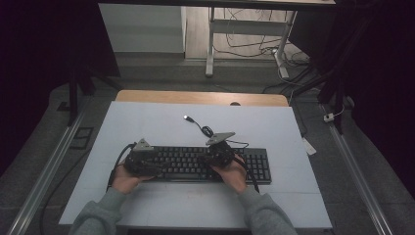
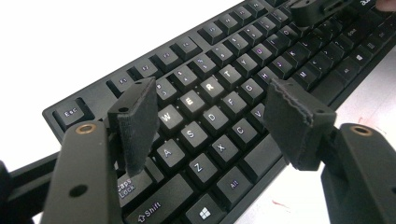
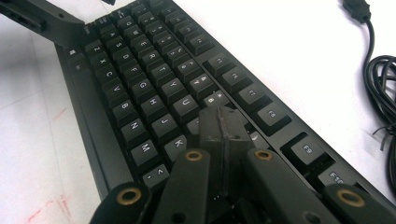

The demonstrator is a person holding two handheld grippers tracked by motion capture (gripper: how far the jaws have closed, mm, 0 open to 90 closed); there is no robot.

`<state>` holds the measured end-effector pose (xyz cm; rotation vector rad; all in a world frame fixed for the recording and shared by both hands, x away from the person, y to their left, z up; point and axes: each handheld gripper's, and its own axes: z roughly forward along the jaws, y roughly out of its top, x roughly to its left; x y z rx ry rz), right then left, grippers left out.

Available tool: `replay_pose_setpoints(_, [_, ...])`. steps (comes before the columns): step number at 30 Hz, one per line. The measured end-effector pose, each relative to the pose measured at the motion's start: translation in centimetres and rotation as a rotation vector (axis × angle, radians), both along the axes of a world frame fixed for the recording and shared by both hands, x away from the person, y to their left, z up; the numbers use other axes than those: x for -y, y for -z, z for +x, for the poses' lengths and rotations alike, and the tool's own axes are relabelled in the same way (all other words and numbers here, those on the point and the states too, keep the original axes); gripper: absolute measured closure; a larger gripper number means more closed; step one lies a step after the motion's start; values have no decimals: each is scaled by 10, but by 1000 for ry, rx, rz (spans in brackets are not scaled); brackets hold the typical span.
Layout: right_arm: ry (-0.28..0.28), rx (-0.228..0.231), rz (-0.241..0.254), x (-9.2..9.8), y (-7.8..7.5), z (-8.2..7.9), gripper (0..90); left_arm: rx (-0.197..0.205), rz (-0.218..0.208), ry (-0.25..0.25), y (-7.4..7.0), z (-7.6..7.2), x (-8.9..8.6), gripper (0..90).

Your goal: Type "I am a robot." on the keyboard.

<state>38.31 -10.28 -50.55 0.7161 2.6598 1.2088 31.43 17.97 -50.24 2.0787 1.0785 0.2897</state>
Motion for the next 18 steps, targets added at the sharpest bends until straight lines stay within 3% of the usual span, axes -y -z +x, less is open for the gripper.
replay_pose_setpoints(18, [11, 1, -39, -5, 10, 4, 900, 1, 2, 0, 1, 0, 0, 350])
